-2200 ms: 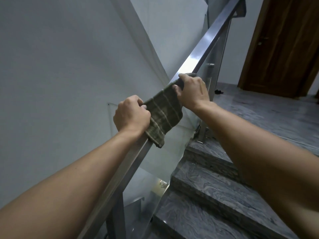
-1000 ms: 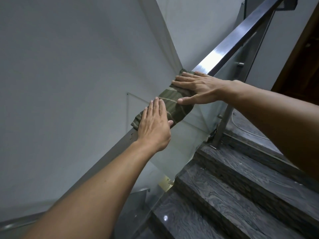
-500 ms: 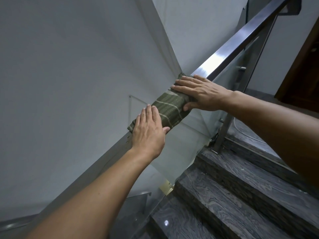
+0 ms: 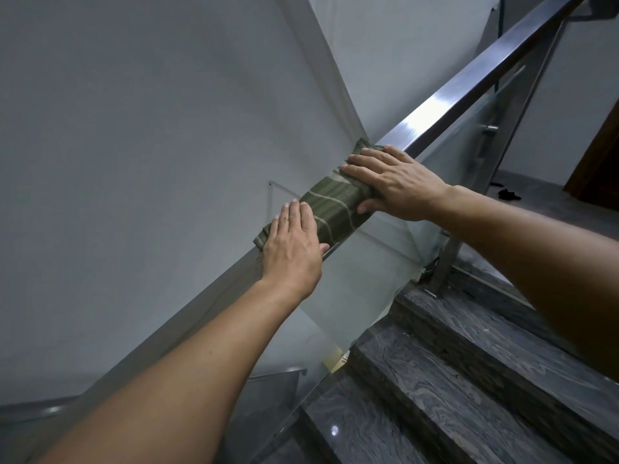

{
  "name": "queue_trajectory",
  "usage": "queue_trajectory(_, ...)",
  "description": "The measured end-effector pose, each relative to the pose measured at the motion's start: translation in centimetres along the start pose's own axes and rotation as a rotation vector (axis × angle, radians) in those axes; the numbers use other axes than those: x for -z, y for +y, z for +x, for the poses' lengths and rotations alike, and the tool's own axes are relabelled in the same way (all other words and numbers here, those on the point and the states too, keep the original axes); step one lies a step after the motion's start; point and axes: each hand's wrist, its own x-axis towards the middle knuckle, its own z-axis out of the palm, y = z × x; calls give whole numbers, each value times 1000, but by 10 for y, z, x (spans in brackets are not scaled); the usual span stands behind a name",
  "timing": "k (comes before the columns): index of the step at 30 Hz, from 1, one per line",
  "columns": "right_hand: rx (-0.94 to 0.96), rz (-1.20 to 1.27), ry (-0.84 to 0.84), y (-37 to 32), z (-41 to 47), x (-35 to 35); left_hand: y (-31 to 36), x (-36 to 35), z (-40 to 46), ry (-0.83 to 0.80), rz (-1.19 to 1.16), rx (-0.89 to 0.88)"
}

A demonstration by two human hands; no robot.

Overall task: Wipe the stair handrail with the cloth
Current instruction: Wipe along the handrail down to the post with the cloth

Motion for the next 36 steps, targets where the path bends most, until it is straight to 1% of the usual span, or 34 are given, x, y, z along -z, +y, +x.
queue_trajectory(9,37,23,3,-38,1,-6,-25,1,-35,-11,-13,41)
queue_trajectory(20,74,71,45,-119,-1,-7,-72,1,-102,-25,-1,98)
queue_trajectory(27,123,70,81,-167,1,-9,-102,-4,-140,9,7,122)
queue_trajectory(36,140,61,67,-227,0,-6,-140,-6,-187,38,-3,117)
